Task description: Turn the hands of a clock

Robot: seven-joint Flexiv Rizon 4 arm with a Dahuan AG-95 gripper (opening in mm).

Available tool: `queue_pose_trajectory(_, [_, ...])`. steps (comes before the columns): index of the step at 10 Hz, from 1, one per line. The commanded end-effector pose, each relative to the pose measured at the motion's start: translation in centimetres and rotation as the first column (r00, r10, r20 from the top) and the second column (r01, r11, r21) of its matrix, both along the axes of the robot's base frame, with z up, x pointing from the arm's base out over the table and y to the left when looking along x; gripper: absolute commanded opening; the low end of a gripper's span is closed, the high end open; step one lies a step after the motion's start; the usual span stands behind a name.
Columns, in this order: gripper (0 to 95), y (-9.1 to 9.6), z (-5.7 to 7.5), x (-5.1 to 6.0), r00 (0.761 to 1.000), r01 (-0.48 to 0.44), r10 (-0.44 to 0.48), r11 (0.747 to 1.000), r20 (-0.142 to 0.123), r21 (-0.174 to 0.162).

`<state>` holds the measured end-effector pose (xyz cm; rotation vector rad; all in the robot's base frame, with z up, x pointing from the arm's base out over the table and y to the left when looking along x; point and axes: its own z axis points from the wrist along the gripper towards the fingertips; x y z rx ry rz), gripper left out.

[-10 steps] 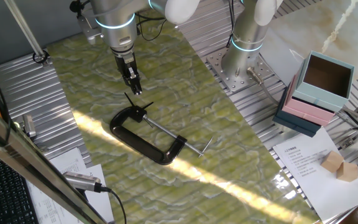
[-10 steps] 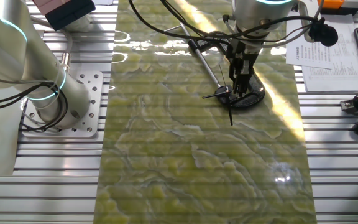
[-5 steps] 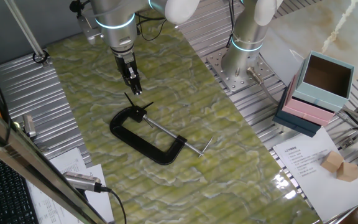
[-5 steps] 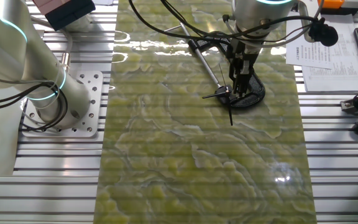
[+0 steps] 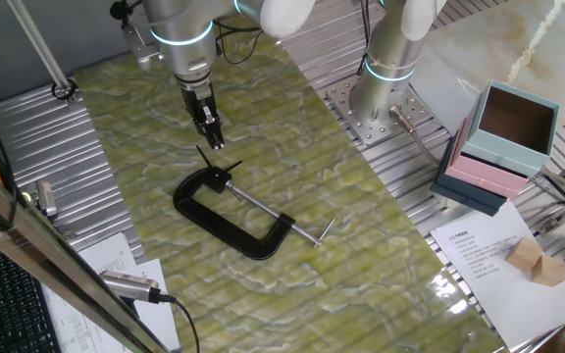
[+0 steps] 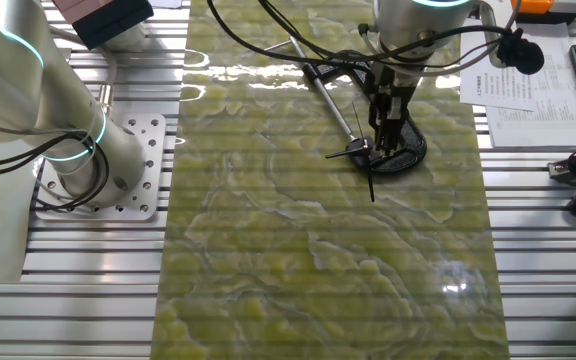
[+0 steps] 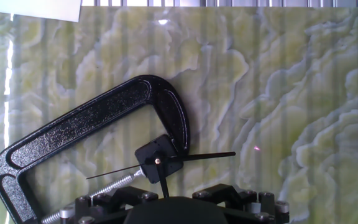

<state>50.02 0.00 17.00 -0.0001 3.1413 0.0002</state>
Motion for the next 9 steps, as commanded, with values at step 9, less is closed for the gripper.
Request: queue_pose_trajectory(9, [0.0, -0.01, 0.0, -0.02, 0.993, -0.096, 0.096, 0.995, -0.064, 0.005])
